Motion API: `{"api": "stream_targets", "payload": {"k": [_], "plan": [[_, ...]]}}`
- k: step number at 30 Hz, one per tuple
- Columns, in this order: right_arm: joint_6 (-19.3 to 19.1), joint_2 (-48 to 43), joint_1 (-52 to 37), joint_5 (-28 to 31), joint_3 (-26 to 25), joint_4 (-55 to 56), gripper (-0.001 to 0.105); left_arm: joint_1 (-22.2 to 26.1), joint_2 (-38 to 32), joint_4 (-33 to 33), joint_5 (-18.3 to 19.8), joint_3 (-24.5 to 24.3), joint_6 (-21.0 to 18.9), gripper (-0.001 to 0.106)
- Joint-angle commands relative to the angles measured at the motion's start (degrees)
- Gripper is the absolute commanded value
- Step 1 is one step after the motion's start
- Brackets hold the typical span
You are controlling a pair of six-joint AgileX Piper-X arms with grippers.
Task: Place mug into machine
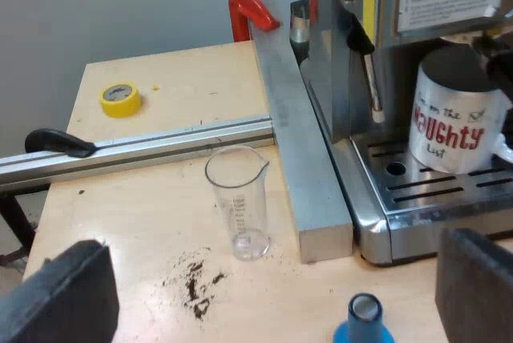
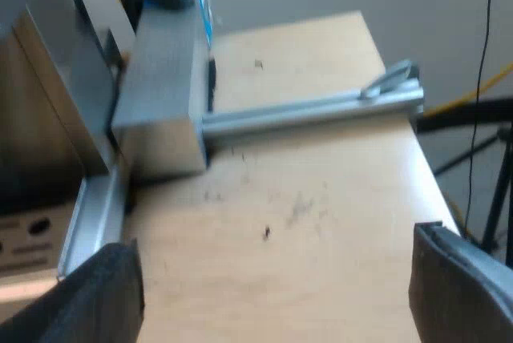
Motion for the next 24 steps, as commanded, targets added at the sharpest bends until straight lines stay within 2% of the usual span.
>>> {"api": "stream_targets", "payload": {"k": [1, 7, 12, 17, 24], "plan": [[-0.16, -2.69, -0.01, -1.39, 0.96, 1.33, 0.07, 0.11, -7.78, -4.14, -0.78, 2.88, 0.01, 0.081], [-0.16, -2.69, -0.01, -2.2, 4.12, 6.89, 0.07, 0.11, -7.78, -9.27, 2.35, 10.34, -1.1, 0.081], [-0.53, -2.69, -0.01, -2.18, 6.24, 7.24, 0.07, 0.11, -7.78, -10.44, 2.56, 15.33, -1.1, 0.081], [-0.53, -2.69, -0.01, -2.18, 6.23, 7.26, 0.07, 0.11, -7.68, -12.45, 2.56, 17.21, -1.1, 0.081], [-0.53, -2.69, -0.01, -2.18, 6.23, 7.11, 0.07, 0.11, -7.68, -12.66, 2.69, 17.32, -1.1, 0.081]]}}
